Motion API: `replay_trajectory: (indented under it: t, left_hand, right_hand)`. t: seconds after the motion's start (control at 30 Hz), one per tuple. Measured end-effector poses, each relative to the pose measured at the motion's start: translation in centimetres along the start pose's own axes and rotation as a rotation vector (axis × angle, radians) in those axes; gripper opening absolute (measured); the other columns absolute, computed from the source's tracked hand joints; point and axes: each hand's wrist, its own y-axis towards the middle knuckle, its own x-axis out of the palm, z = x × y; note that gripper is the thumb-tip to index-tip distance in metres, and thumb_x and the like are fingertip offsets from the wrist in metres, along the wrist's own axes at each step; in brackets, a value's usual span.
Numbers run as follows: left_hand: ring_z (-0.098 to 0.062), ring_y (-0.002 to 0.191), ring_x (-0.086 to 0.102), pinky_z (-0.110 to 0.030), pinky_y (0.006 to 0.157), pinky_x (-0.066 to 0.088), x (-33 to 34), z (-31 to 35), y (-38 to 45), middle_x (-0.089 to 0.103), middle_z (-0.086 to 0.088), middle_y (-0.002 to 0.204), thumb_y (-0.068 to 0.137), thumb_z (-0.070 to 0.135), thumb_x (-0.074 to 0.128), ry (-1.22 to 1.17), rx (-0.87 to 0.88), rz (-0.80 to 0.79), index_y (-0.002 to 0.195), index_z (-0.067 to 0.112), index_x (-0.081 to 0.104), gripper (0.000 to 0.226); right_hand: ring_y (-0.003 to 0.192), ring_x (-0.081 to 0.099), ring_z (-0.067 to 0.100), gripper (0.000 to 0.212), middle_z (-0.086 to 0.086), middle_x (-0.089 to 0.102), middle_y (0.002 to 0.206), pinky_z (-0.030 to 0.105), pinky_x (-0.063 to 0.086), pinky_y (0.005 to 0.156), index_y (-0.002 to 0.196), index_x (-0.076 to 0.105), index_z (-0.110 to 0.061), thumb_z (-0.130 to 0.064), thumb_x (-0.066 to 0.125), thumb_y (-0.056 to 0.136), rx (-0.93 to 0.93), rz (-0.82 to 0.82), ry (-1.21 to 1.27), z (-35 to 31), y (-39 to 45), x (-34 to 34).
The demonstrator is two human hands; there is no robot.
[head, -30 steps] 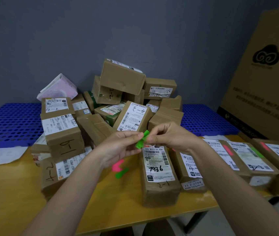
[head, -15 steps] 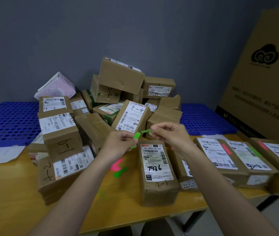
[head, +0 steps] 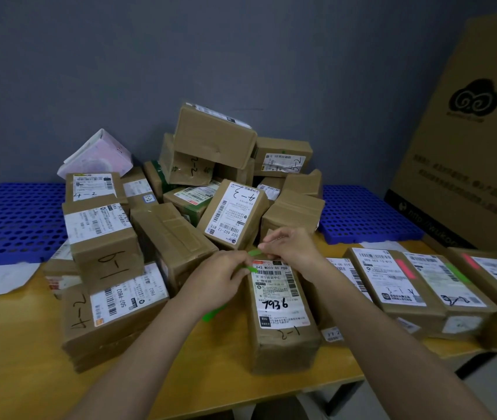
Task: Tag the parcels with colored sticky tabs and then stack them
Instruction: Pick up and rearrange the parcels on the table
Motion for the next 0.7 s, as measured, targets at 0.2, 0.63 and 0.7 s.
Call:
replay_trajectory:
  t: [0.2, 0.63, 0.7]
  left_hand:
    - [-0.011, 0.097, 0.055, -0.033, 0.077, 0.049, 0.1, 0.0, 0.1, 0.065, 0.005, 0.103, 0.094, 0.024, 0.054, 0.036, 0.024, 0.005, 0.102, 0.023, 0.062, 0.010]
    - [-0.015, 0.106, 0.045, -0.037, 0.082, 0.045, -0.7, 0.9, 0.9, 0.056, 0.001, 0.102, 0.092, 0.021, 0.051, 0.187, 0.003, -0.116, 0.094, 0.022, 0.048, 0.004]
    - [-0.014, 0.108, 0.041, -0.035, 0.080, 0.043, -0.7, 1.1, 0.8, 0.053, 0.002, 0.099, 0.094, 0.020, 0.049, 0.175, -0.018, -0.121, 0.097, 0.021, 0.048, 0.004]
  right_hand:
    - [0.061, 0.061, 0.007, 0.018, -0.001, 0.066, 0.068, 0.020, 0.048, 0.061, 0.071, 0.065, -0.020, -0.014, 0.081, 0.075, -0.083, 0.020, -0.217, 0.2, 0.2, 0.6]
    - [0.076, 0.056, 0.013, 0.033, -0.005, 0.054, 0.076, 0.030, 0.049, 0.071, 0.089, 0.060, -0.013, -0.034, 0.080, 0.075, 0.061, -0.076, -0.500, -1.1, 1.1, 0.1]
    - [0.077, 0.059, 0.014, 0.027, -0.002, 0.060, 0.078, 0.029, 0.049, 0.070, 0.084, 0.062, -0.013, -0.032, 0.080, 0.076, 0.106, -0.114, -0.474, -1.2, 1.3, 0.0]
